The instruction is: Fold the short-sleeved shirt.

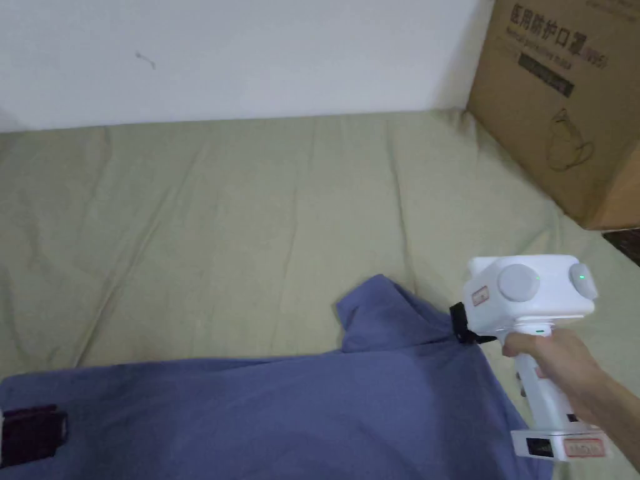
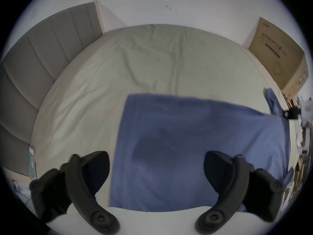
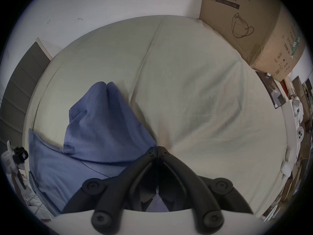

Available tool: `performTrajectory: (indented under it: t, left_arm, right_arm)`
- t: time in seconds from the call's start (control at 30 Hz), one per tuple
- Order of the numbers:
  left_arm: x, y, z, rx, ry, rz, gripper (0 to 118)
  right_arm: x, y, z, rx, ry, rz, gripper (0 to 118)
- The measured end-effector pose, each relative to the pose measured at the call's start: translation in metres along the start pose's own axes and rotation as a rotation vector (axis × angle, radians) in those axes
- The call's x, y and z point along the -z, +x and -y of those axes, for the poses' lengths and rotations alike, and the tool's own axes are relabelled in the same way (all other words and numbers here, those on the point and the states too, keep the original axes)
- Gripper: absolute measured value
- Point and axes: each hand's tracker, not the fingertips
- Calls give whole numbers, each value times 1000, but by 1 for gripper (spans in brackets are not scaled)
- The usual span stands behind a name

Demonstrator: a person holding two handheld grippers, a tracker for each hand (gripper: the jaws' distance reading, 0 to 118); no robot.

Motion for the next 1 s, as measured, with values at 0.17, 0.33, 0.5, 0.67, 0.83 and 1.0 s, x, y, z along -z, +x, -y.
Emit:
performTrajectory:
  t: [0.17,0.33,0.5,0.67,0.83,1.0]
  left_arm:
    - [33,-26,-48,-131,11,-27,106]
    - [67,-28,-68,-151,-53,-3,102]
    - [74,-8,-66,-79,-76,-57,74]
    - [48,4,-66,4,-52,-47,2]
    - [6,3,-53,41,-11,-28,2]
    - [-65,-20,-24,29,85,-7,2]
  right_arm:
    - [1,-2,2,-4,-4,1,0]
    - [7,-7,4,-16,-17,16,0]
    - [5,-5,2,-9,-23,11,0]
    - [-15,-3,-1,-32,-1,5,0]
    - [-51,5,5,-17,18,-76,0]
    - [-108,6,34,-90,62,-64,0]
